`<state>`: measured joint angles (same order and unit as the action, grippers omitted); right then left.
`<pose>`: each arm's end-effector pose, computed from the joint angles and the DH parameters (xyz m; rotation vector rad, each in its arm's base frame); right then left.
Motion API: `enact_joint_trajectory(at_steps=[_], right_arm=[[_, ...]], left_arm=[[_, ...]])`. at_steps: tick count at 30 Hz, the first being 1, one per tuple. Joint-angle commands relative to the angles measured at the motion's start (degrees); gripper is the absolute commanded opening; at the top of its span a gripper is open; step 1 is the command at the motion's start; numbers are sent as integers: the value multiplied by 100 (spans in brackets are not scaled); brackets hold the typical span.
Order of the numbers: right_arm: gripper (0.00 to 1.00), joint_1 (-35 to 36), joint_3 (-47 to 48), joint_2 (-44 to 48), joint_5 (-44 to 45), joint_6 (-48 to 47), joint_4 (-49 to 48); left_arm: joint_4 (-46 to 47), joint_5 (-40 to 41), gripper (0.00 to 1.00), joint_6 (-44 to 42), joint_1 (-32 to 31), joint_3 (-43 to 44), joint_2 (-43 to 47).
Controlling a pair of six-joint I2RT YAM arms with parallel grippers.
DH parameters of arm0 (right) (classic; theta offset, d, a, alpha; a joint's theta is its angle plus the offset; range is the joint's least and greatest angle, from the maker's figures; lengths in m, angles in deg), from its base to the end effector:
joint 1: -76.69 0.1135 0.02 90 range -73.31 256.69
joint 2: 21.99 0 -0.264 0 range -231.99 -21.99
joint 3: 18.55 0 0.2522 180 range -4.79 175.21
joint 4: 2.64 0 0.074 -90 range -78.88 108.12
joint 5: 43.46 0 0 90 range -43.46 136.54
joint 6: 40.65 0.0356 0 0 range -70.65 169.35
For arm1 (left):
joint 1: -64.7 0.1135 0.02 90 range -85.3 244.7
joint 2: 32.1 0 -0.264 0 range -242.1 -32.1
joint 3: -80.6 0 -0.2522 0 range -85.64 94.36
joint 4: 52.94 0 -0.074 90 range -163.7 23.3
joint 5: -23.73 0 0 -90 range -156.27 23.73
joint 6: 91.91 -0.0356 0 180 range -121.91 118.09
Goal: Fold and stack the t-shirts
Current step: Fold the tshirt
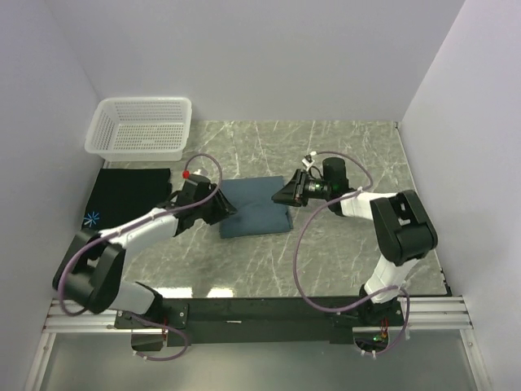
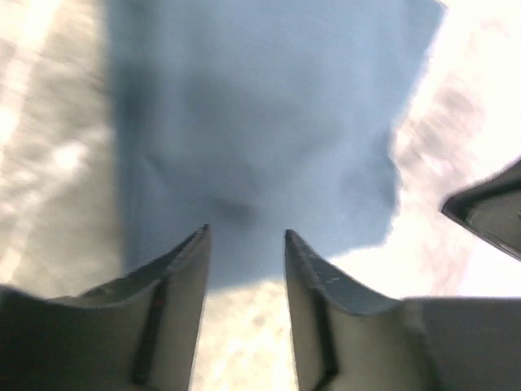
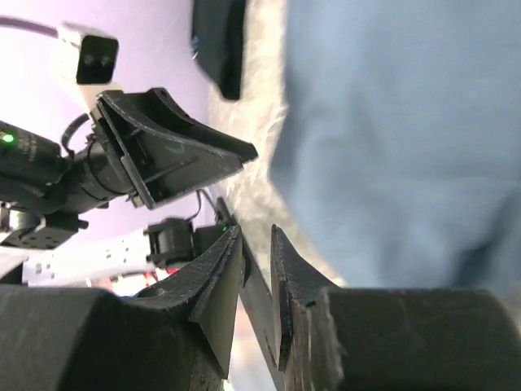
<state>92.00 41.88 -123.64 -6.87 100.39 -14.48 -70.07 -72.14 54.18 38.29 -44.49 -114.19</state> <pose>0.3262 0.1189 0.1592 0.0590 2.2895 1.6280 0.2548 -0.1306 0.1834 -0.5863 2.4231 -0.7884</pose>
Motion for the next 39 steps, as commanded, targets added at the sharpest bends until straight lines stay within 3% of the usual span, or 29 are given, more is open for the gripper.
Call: enact_joint_trajectory(at_steps=[1, 7, 11, 13, 15, 16, 19, 25, 28, 34, 39], right_arm=[[28, 349, -220, 347, -64, -78, 13], [25, 614, -528, -547, 251, 151, -639], [21, 394, -835, -1549, 234, 581, -1297], [20, 202, -1081, -1630, 156, 843, -1708], [20, 165, -1073, -1412, 172, 803, -1581], [20, 209, -977, -1254, 260, 349, -779], [19, 314, -678, -533, 463, -173, 132], [20, 850, 51, 277, 401, 273, 75], [20, 1236, 447, 14, 340, 703, -434], [19, 1589, 808, -1644, 699, 1187, -1147], [19, 1510, 957, -2175, 946, 995, -631]], left_arm=[[-191, 227, 43, -82, -294, 79, 482], [187, 113, 27, 41, -338, -273, -87], [285, 191, 21, 235, -312, -641, -396], [250, 218, 20, 279, -242, -774, -405], [232, 192, 19, 305, -102, -949, -326], [224, 139, 19, 305, -57, -994, -274], [-22, 252, 20, 192, -22, -942, -28], [-374, 402, 22, 15, -22, -661, 377], [-357, 376, 22, 24, -22, -643, 430], [-164, 183, 22, 147, -30, -906, 237], [-67, 104, 21, 191, -39, -1091, 219]])
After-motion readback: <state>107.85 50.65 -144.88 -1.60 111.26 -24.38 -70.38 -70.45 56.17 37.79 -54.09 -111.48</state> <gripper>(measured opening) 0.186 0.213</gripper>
